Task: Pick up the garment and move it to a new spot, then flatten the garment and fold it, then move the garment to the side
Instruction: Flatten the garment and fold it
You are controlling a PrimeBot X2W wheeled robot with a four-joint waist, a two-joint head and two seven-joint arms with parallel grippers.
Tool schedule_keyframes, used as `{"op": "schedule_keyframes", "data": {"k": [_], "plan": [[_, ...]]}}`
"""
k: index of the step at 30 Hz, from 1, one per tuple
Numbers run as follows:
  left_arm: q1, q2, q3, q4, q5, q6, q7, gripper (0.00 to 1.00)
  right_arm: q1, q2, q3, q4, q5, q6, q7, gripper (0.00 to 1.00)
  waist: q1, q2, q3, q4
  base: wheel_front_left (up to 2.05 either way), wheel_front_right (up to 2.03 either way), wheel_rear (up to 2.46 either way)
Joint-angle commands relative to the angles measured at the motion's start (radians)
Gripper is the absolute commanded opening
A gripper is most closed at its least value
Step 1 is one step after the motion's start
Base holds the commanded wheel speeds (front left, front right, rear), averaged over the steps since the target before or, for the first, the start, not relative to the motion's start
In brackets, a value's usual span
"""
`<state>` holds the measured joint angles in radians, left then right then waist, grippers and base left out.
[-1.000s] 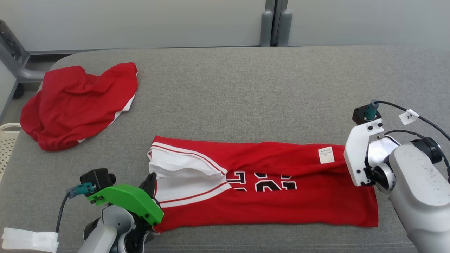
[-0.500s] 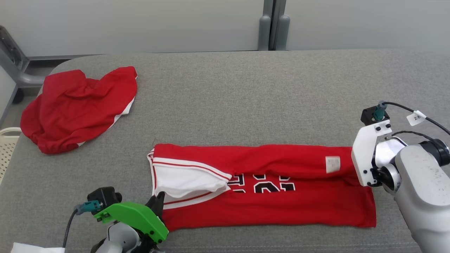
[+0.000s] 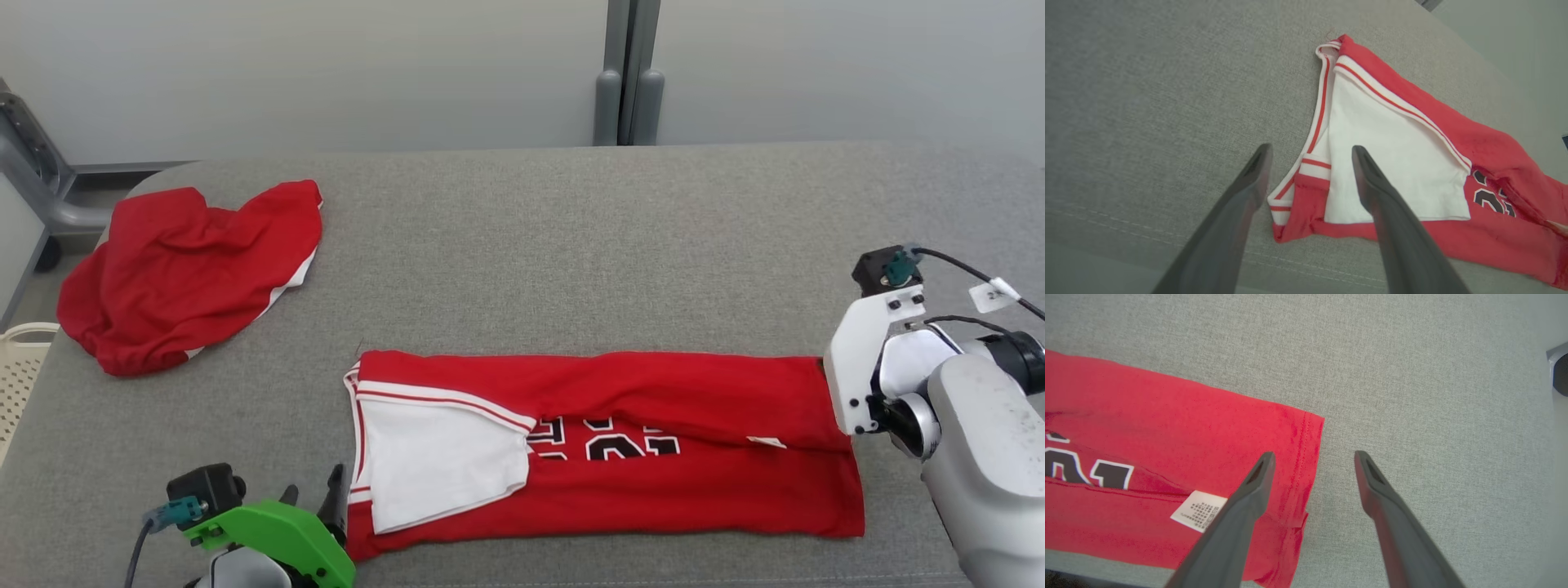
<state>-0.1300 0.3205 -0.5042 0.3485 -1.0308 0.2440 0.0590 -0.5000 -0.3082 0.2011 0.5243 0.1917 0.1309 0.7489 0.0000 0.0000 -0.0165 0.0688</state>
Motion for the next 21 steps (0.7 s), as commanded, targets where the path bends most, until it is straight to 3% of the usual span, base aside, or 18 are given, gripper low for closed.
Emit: {"op": "schedule_keyframes", "data": {"k": [1,6,13,21], "plan": [[0.013,0.008,0.009,-0.009,0.018,-0.007,-0.034,1.00,0.035,0.013,-0.031,-0.009,0.010,0.000,-0.044,1.00,0.0000,0.0000,-0.017,0.004,0.00,0.00,0.00],[0.014,0.035,0.011,-0.024,0.066,-0.035,-0.120,1.00,0.104,0.052,-0.100,-0.046,-0.015,0.000,-0.186,1.00,0.0000,0.0000,-0.046,0.009,0.00,0.00,0.00],[-0.010,0.060,0.016,-0.075,0.178,-0.079,-0.292,1.00,0.195,0.163,-0.201,-0.101,-0.034,0.000,-0.446,1.00,0.0000,0.0000,-0.076,0.012,0.00,0.00,0.00],[0.012,0.048,0.053,-0.108,0.315,-0.045,-0.324,1.00,0.283,0.234,-0.225,-0.135,0.015,0.000,-0.703,1.00,0.0000,0.0000,-0.103,0.007,0.00,0.00,0.00]]}}
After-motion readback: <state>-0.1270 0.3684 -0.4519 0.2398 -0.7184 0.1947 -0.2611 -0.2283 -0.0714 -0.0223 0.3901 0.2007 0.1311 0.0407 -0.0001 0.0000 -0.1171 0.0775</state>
